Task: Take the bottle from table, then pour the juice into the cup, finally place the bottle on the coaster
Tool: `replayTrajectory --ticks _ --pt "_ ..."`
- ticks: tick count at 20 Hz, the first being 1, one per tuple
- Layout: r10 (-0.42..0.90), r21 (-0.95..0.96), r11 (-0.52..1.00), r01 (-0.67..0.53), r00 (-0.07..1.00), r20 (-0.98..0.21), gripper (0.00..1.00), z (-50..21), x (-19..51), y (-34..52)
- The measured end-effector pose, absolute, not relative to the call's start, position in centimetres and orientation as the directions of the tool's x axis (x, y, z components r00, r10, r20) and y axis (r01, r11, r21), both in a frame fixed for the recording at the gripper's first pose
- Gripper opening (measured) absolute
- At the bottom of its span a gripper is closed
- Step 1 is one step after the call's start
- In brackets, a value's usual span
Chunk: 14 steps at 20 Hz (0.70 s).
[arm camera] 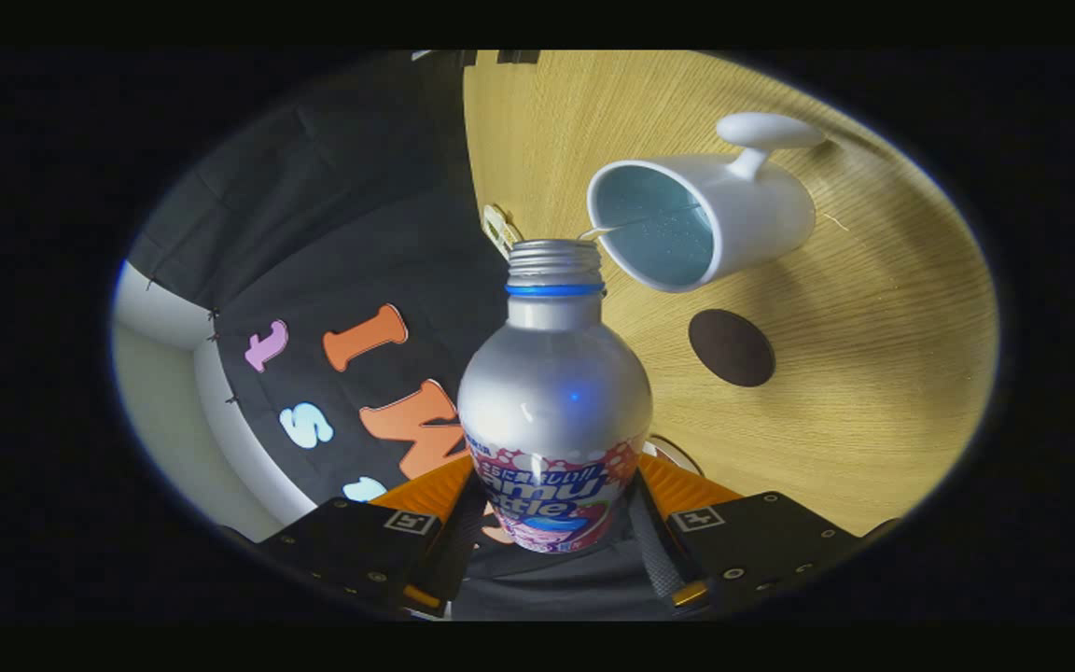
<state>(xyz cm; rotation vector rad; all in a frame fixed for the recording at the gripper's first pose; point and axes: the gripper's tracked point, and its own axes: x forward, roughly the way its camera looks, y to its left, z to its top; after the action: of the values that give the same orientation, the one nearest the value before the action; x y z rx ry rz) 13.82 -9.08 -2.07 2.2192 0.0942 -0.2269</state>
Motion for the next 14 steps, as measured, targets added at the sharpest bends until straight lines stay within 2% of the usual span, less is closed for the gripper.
replayTrajectory --ticks 14 --pt "-0.024 0.731 -0.669 0.132 0.980 -0.198 0.76 -2.38 14.26 -9.87"
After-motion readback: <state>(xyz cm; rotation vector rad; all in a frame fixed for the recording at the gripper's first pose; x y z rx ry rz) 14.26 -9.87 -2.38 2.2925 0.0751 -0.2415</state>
